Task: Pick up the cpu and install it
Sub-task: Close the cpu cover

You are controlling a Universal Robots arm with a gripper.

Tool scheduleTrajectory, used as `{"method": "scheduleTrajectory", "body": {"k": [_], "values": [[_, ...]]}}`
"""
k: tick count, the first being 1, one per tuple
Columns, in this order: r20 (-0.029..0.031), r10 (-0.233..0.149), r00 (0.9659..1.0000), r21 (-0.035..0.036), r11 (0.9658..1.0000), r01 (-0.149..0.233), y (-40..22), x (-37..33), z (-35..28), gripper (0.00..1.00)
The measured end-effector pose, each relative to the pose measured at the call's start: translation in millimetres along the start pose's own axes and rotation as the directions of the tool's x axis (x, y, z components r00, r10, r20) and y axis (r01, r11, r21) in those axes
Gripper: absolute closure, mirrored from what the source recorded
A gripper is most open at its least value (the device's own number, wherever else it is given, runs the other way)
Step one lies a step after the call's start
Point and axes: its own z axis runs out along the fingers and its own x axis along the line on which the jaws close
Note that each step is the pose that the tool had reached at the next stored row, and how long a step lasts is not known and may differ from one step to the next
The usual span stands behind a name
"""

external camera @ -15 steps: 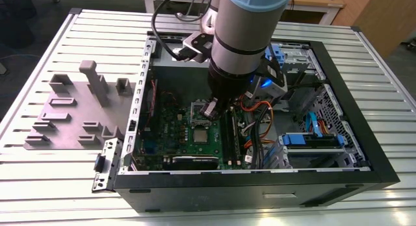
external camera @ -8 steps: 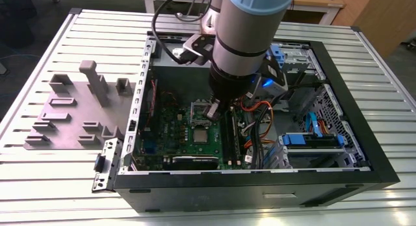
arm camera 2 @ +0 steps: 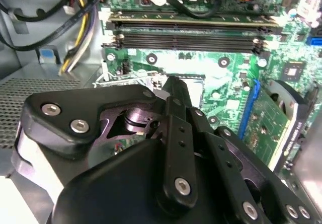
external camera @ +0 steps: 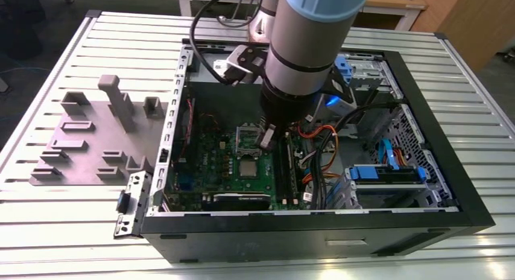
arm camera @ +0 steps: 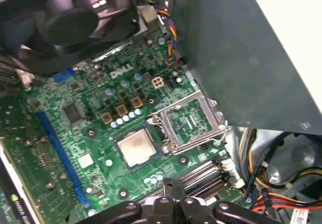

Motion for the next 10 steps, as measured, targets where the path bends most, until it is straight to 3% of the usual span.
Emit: {"method": "scheduleTrajectory", "body": {"k": [5, 10], "values": [[0.0414, -0.002, 0.9991, -0.0234, 0.9997, 0.003, -2.2, -3.7, 1.9, 0.89], [0.0618, -0.002, 0.9981, -0.0351, 0.9994, 0.004, -1.3, -7.2, 7.7, 0.89]]}}
